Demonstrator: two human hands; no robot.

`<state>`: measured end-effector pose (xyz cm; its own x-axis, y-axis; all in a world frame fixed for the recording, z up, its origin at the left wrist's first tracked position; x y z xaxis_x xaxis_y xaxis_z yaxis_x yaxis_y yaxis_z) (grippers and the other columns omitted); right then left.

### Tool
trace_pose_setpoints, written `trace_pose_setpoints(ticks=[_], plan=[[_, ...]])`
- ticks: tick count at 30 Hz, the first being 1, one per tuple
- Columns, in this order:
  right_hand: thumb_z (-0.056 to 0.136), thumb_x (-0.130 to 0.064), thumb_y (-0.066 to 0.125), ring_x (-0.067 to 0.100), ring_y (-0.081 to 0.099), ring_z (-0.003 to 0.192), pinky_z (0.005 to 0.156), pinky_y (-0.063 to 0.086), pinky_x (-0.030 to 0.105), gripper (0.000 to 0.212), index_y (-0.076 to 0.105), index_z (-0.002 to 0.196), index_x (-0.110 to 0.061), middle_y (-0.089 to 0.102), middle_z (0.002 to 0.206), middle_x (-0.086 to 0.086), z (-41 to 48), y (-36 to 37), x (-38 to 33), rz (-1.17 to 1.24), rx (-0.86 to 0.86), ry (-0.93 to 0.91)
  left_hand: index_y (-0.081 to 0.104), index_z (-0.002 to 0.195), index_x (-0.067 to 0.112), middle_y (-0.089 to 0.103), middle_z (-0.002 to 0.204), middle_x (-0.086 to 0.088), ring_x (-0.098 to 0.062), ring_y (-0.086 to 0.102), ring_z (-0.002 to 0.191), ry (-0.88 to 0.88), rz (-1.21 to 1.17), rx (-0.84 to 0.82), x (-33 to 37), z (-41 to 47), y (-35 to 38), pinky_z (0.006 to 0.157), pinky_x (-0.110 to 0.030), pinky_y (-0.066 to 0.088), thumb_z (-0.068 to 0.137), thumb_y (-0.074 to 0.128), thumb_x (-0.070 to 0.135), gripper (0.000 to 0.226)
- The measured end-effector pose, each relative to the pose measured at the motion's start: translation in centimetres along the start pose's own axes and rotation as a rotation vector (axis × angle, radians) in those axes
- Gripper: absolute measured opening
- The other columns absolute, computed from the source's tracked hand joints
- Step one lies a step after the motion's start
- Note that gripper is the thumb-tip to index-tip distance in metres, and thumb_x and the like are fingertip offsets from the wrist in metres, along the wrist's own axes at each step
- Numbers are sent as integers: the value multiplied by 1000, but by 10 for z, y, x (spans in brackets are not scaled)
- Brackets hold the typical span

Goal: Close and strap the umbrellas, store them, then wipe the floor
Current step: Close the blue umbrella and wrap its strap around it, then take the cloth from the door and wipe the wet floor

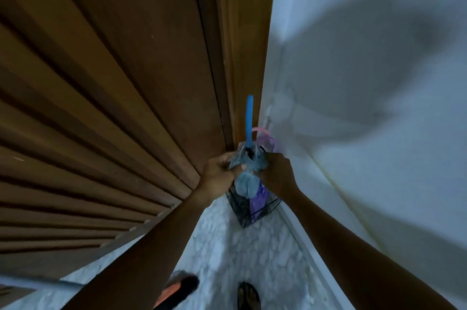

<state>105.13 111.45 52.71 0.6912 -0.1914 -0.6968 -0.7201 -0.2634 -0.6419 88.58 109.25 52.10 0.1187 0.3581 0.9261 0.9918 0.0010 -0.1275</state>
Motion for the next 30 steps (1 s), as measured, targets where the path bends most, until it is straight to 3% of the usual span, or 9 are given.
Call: trace_pose_setpoints(ticks=[4, 6, 9, 14, 17, 20, 24, 28, 30], plan=[[87, -24, 76, 23, 70, 98, 64, 39, 15, 27, 70, 111, -12, 75, 103, 6, 35, 55, 51, -29, -18, 30, 71, 103, 5, 72, 86, 7, -6, 66, 76, -39, 156, -34, -64, 36, 14, 72, -16, 50, 88, 69, -4, 18], [89, -27, 74, 25, 71, 91, 58, 40, 16, 19, 70, 99, -10, 74, 93, 7, 51, 84, 77, -30, -49, 66, 67, 118, 2, 68, 105, 2, 0, 64, 87, -51, 225, -53, -87, 52, 20, 74, -4, 46, 90, 66, -4, 28], [87, -30, 75, 27, 72, 87, 70, 54, 29, 21, 73, 90, -10, 76, 89, 9, 65, 120, 110, -14, -77, 108, 66, 125, 7, 67, 120, -1, -13, 63, 108, -56, 404, -70, -121, 70, 23, 74, 3, 40, 94, 65, 8, 31], [90, -31, 72, 23, 72, 84, 69, 50, 24, 20, 72, 94, -11, 76, 90, 6, 75, 142, 120, -26, 37, 93, 60, 136, 16, 65, 133, -7, -26, 60, 122, -16, 582, 15, -148, 86, 18, 99, -25, 44, 97, 62, 17, 39], [89, -33, 72, 16, 71, 83, 68, 45, 18, 19, 71, 96, -16, 75, 91, 1, 71, 144, 109, -35, 87, 85, 64, 127, 20, 72, 117, -5, -25, 67, 108, 90, 576, 55, -141, 87, 16, 93, -35, 54, 97, 61, 20, 30], [86, -28, 76, 12, 67, 78, 65, 42, 15, 19, 72, 100, -15, 75, 92, 1, 57, 138, 97, 16, 147, 104, 65, 119, 21, 72, 111, 0, -19, 68, 103, 54, 508, 41, -131, 80, 11, 90, -32, 55, 93, 60, 27, 27], [87, -36, 74, 18, 67, 94, 72, 40, 20, 35, 67, 117, -21, 71, 105, 0, 29, 124, 80, 10, 197, 182, 59, 132, 22, 60, 111, 15, -4, 57, 100, 6, 447, 46, -103, 51, -5, 79, 1, 42, 91, 70, 16, 42], [86, -34, 74, 24, 66, 109, 85, 48, 31, 39, 65, 123, -23, 70, 116, 2, -13, 109, 48, 39, 166, 184, 65, 121, 2, 69, 108, -14, -24, 63, 98, -58, 435, 72, -70, 3, -38, 86, -33, 54, 93, 63, 4, 28], [87, -34, 74, 25, 66, 111, 90, 51, 35, 43, 64, 127, -22, 71, 118, 4, -39, 106, 22, 48, 125, 157, 66, 121, 4, 68, 115, -15, -28, 63, 108, -97, 436, 111, -56, -28, -64, 86, -26, 49, 92, 65, 6, 29]])
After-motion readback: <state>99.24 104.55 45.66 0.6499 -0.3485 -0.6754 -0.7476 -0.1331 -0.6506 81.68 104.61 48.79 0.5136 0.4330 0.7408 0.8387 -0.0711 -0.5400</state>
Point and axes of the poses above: each hand's wrist, its own z-axis towards the middle knuckle, its own y-axis out of the palm, x = y × z, the point moved 4 cm from there along z, towards the middle knuckle
